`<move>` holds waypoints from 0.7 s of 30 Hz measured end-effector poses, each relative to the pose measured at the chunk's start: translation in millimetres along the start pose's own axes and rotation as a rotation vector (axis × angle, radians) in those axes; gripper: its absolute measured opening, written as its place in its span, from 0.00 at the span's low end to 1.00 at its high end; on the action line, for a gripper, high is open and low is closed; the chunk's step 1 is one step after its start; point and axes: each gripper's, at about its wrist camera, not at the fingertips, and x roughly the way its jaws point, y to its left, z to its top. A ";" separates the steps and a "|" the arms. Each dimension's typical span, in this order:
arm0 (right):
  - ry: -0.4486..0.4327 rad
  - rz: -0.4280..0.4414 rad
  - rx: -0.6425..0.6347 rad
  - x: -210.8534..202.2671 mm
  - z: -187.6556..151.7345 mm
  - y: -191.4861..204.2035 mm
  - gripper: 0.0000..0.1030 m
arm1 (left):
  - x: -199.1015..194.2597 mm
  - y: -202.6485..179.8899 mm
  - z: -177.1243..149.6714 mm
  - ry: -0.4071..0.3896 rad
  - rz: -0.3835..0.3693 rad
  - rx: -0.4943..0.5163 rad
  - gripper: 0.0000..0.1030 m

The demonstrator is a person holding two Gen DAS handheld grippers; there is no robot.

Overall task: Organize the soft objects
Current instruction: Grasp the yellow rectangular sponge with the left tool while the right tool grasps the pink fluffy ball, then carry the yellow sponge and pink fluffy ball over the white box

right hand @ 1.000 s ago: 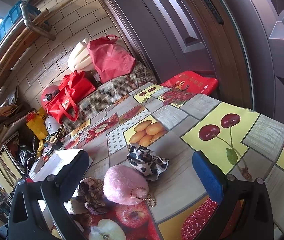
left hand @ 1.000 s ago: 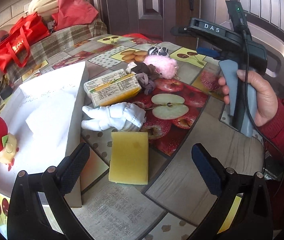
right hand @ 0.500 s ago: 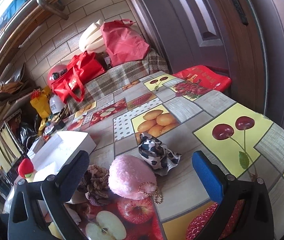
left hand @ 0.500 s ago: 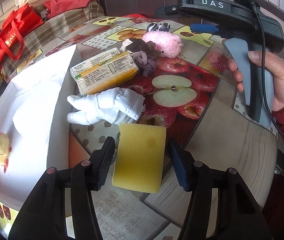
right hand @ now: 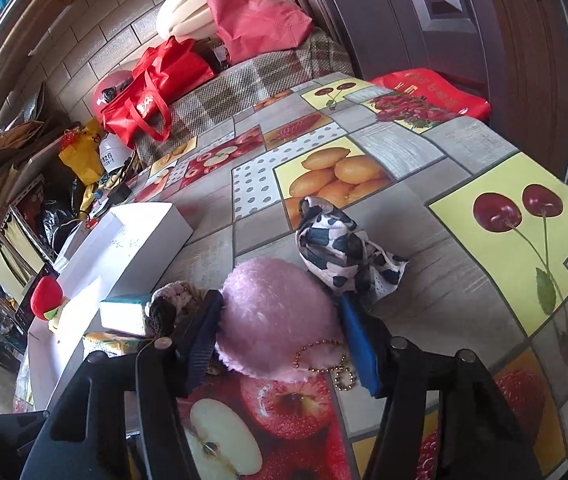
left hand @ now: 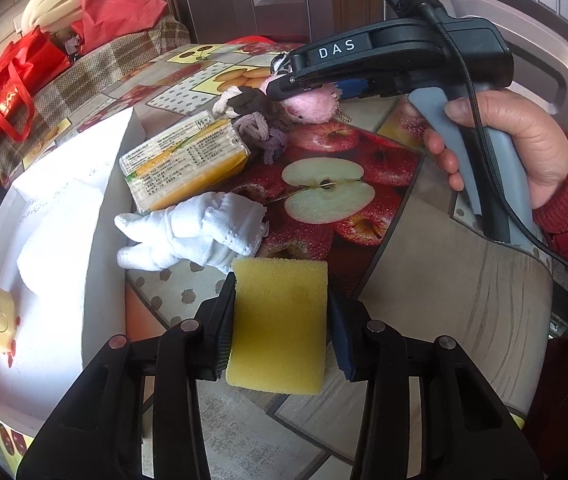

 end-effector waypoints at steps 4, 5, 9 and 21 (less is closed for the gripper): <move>0.025 0.001 0.007 7.3 0.4 2.7 0.58 | 0.3 3.6 -0.4 -0.001 -0.017 -0.017 0.39; 0.022 0.009 0.004 6.4 -0.1 3.1 0.58 | 0.1 3.9 -0.3 -0.002 -0.016 -0.017 0.39; -0.042 0.065 0.025 -9.6 -2.8 -1.9 0.54 | -6.8 3.2 -0.3 -0.043 0.009 -0.007 0.39; -0.460 0.041 -0.134 -90.9 -19.8 29.2 0.54 | -62.4 26.6 -12.3 -0.350 0.121 -0.126 0.39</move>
